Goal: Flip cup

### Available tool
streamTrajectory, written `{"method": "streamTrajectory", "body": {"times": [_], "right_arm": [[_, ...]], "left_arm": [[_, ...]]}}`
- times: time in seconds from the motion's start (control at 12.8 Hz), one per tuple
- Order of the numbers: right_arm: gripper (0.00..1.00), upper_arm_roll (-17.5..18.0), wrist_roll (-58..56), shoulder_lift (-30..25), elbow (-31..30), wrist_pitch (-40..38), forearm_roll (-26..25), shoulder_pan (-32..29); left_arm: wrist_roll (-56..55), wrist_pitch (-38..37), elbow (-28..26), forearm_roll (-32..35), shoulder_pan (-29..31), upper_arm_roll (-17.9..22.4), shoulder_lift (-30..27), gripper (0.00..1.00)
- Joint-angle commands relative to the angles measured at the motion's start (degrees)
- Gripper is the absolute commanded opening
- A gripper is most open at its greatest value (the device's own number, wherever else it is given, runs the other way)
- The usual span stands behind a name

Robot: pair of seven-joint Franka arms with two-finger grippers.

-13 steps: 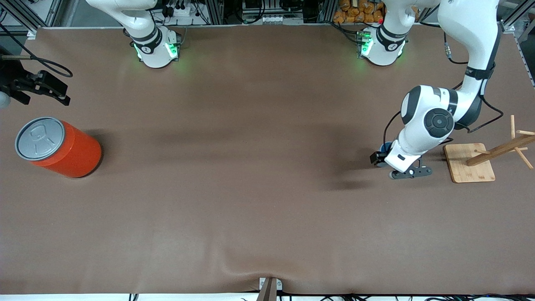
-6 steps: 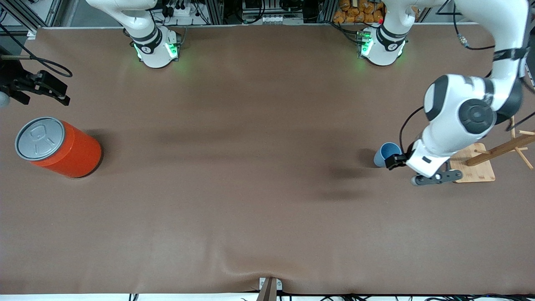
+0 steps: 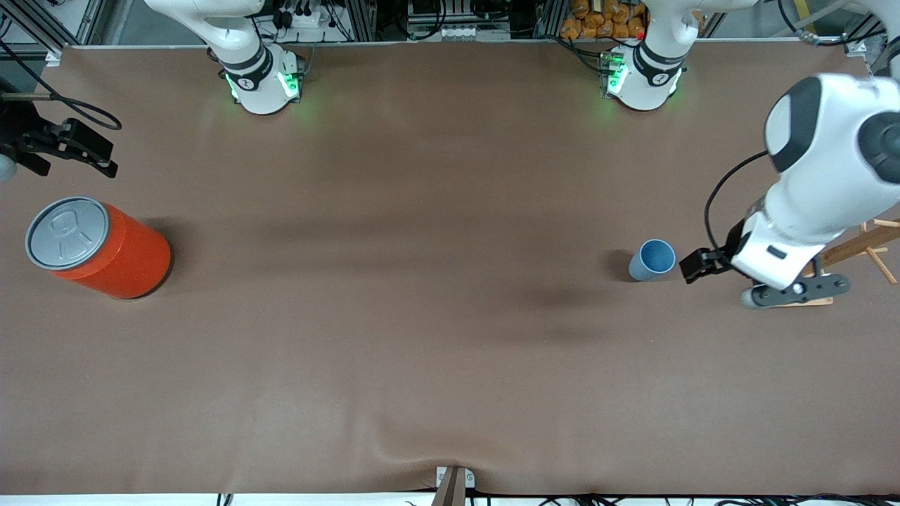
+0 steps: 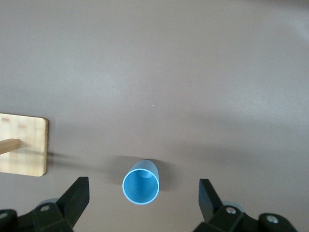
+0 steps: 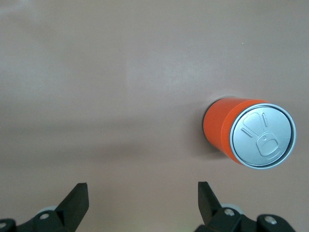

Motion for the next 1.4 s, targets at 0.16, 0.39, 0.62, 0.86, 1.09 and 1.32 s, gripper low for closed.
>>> {"method": "streamTrajectory", "body": {"times": [0.16,0.39,0.62,0.86,1.09,1.32], "right_arm": [[1.0,-0.1,-0.2,0.7,1.6,-1.2,-0.2,0.4],[1.0,-0.1,-0.3,0.7,1.6,-1.2,-0.1,0.4],[1.0,-0.1,-0.3,0.8,1.6,-1.2,0.0,0.4],[1.0,-0.1,-0.3,0.7,1.6,-1.2,-0.3,0.4],[1.0,-0.2,-0.5,0.8,1.6,-1.2,0.2,-0.2],[1.0,-0.2,-0.5,0.8,1.6,-1.2,0.3,-0.2]], "left_arm": [[1.8,-9.0,1.0,0.9,0.3,-0.9,-8.5,1.0],[2.9,-13.6,1.2,0.9,-0.1,-1.2,-11.1,1.0],[8.7,-15.0,1.0,0.7,0.0,-0.8,-14.0,1.0],[12.0,-16.4,0.8,0.6,0.3,-0.9,-14.5,1.0],[12.1,-16.5,1.1,0.7,-0.1,-0.8,-14.3,1.0],[12.2,-16.5,2.7,1.3,0.3,-0.5,-13.8,1.0]]}}
